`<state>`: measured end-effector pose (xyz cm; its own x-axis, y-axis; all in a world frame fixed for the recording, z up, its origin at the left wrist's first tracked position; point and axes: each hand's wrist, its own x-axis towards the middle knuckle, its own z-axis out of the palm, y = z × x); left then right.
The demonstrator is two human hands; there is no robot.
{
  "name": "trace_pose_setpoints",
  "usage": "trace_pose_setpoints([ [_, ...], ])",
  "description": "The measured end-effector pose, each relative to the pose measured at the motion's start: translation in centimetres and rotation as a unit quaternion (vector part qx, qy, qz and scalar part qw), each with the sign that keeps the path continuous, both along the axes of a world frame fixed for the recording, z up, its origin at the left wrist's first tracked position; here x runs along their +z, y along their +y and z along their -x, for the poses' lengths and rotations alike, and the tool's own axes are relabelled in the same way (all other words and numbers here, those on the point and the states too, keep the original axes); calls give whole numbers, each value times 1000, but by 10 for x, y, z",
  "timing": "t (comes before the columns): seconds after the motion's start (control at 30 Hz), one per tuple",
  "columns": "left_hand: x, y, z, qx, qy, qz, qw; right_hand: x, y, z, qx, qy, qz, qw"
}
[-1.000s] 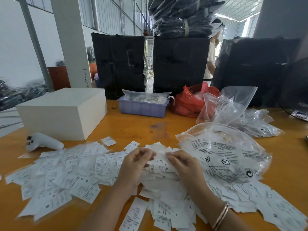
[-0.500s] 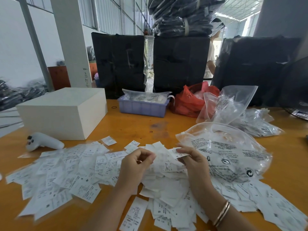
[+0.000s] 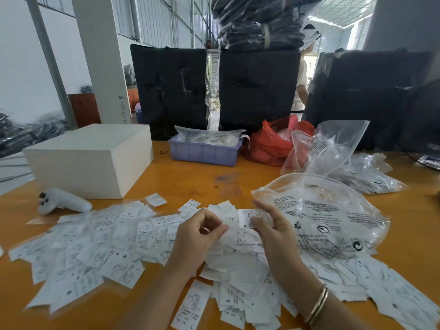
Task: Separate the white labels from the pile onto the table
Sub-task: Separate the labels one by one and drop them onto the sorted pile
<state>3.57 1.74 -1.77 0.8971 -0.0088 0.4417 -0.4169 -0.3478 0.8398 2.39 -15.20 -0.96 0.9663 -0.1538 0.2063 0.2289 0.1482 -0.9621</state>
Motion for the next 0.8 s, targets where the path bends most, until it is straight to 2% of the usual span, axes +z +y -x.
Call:
trace_pose_setpoints([
  [0.1, 1, 0, 0, 10, -12, -14, 1000, 3, 0, 3, -37, -42, -2, 998],
  [0.23, 2, -1, 2, 5, -20, -30, 999, 4, 3, 6, -82, -113, 93, 986],
  [0.4, 4, -2, 4, -1, -38, -39, 999, 4, 9, 8, -132, -208, 192, 950],
  [0.8, 7, 0, 6, -28, -27, -14, 999, -1, 9, 6, -100, -273, 259, 921],
])
